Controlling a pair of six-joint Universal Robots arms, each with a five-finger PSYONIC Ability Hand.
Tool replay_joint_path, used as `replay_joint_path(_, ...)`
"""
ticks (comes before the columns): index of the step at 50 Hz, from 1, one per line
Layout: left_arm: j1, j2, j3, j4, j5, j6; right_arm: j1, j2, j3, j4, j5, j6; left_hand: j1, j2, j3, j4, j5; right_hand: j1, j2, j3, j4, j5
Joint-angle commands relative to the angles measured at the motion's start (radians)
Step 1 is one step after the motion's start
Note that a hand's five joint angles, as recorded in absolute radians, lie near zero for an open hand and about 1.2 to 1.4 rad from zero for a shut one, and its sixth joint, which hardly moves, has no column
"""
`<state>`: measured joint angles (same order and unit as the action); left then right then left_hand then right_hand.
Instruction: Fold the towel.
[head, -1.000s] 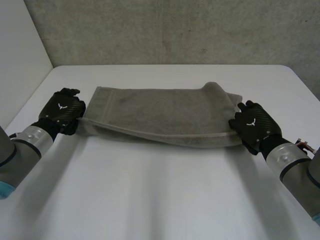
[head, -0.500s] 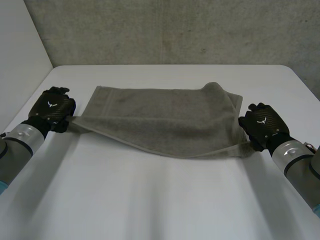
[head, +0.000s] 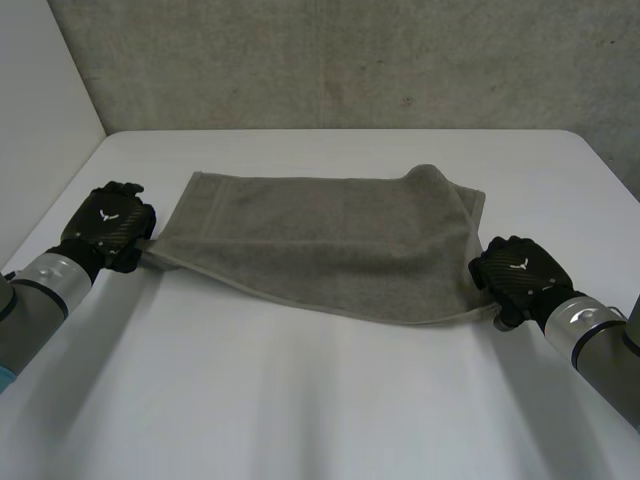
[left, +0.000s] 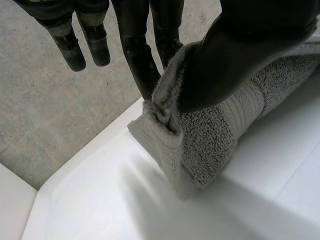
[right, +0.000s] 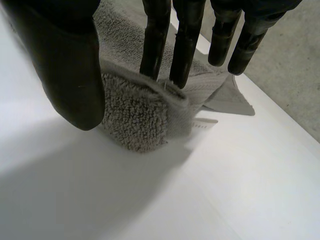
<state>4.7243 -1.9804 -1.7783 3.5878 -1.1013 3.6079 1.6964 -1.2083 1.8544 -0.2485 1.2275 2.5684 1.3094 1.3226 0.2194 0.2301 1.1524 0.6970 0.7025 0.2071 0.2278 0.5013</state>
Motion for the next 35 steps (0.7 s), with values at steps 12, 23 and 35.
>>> replay_joint_path(12,0.003,0.081,-0.015,-0.095,0.008,0.000,-0.073,-0.099,-0.011,0.061,-0.029,-0.119,0.087,0.074,-0.045,-0.056,0.069,0.699,0.694,-0.033,-0.053,0.720)
replay_joint_path(23,0.000,0.345,-0.024,-0.262,0.009,-0.069,-0.152,-0.396,-0.103,0.219,-0.097,-0.065,0.087,0.074,-0.045,-0.056,0.069,0.699,0.694,-0.033,-0.053,0.720)
replay_joint_path(35,0.003,0.509,-0.032,-0.346,0.006,-0.213,-0.155,-0.485,-0.146,0.314,-0.123,-0.051,0.087,0.074,-0.045,-0.056,0.069,0.699,0.694,-0.033,-0.053,0.720)
